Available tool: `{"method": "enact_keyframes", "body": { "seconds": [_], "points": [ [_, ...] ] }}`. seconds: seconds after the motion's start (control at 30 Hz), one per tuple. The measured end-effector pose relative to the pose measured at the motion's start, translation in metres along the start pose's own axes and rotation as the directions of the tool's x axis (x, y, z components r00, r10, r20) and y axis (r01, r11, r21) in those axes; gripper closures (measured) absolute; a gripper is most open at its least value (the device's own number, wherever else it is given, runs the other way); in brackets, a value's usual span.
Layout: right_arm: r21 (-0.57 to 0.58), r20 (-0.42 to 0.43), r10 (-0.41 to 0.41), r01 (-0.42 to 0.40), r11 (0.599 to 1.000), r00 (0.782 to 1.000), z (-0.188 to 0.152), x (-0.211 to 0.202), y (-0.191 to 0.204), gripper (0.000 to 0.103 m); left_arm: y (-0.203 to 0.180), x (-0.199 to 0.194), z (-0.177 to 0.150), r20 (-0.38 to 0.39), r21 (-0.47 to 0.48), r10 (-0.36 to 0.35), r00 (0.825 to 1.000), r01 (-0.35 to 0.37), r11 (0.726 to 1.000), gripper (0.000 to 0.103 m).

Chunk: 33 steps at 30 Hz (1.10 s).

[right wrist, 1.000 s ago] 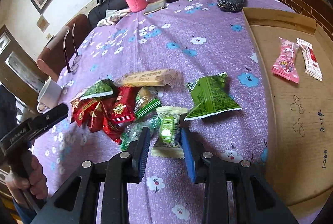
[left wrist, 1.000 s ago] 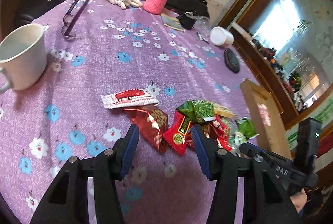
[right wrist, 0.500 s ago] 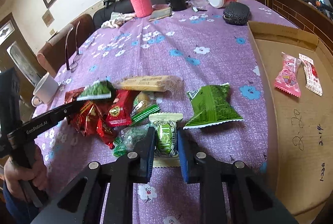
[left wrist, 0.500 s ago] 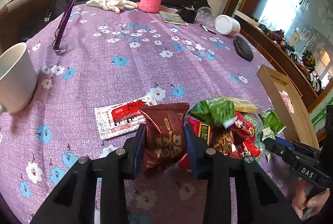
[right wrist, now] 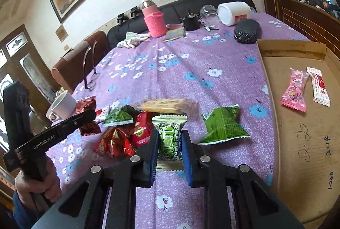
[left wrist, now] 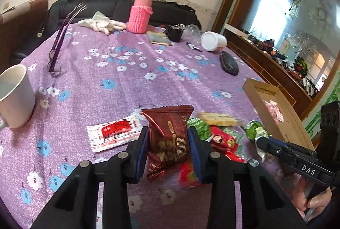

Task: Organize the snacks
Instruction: 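Grasp the red-brown wrapped candy with the left gripper while the right gripper grasps the green-white packet, then carry both snacks to the cardboard tray with both grippers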

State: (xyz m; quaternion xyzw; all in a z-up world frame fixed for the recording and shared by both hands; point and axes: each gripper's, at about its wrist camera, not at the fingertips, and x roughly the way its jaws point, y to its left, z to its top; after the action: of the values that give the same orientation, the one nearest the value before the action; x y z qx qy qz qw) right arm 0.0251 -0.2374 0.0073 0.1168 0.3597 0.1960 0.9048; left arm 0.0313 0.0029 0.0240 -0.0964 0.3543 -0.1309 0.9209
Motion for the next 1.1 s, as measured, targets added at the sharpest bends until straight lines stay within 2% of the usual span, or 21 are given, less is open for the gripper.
{"method": "enact_keyframes", "body": {
  "seconds": [0.37,0.73,1.1],
  "points": [
    [-0.005,0.013,0.022,-0.022,1.000,1.000,0.003,0.000,0.001,0.081,-0.013,0.001,-0.003,0.007,0.054,-0.019,1.000,0.018,0.998,0.068],
    [0.027,-0.015,0.017,-0.017,0.999,1.000,0.004,0.006,-0.010,0.081,-0.027,0.006,-0.007,-0.044,0.073,-0.094,0.995,0.097,0.993,0.068],
    [0.024,-0.012,0.026,-0.026,0.999,1.000,0.004,0.004,-0.009,0.081,-0.030,0.004,-0.009,-0.042,0.083,-0.093,0.995,0.096,0.992,0.068]
  ]
}}
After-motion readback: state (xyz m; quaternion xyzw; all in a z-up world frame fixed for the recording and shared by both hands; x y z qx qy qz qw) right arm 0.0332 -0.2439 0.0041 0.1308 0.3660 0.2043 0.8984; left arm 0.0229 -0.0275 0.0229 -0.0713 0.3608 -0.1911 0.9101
